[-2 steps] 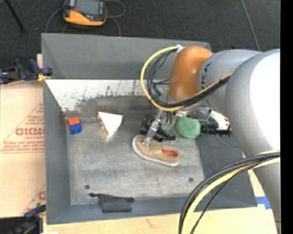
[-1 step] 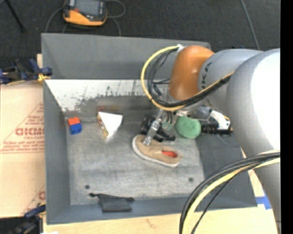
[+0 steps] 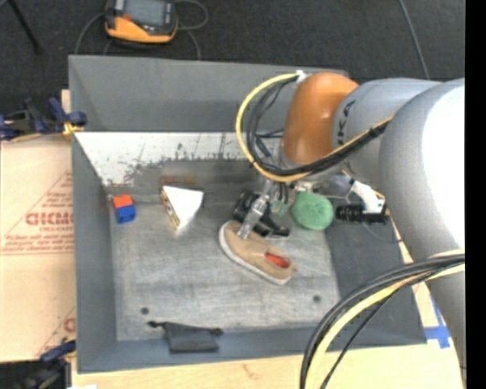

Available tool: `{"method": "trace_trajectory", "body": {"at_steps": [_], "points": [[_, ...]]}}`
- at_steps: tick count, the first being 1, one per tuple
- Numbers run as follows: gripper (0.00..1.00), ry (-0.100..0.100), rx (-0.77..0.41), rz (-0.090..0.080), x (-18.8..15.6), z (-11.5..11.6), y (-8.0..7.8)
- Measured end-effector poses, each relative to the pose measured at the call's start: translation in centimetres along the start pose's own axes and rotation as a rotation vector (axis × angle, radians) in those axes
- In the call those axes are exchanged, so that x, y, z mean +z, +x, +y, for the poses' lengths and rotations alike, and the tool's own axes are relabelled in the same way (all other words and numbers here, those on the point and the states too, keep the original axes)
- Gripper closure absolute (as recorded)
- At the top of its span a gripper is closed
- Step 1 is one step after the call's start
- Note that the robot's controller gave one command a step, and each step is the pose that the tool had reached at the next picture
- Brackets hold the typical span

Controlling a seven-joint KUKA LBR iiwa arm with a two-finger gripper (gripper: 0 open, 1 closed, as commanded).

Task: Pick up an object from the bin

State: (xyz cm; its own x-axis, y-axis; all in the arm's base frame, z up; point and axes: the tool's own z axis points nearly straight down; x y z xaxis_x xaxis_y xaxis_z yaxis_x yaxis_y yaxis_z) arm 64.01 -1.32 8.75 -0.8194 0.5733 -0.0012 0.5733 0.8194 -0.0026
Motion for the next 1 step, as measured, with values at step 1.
{"method": "trace_trajectory", "body": {"at_steps": [1], "points": [[1.0,-0.003,0.0,-0.003,-0.85,0.04,-0.06]]}}
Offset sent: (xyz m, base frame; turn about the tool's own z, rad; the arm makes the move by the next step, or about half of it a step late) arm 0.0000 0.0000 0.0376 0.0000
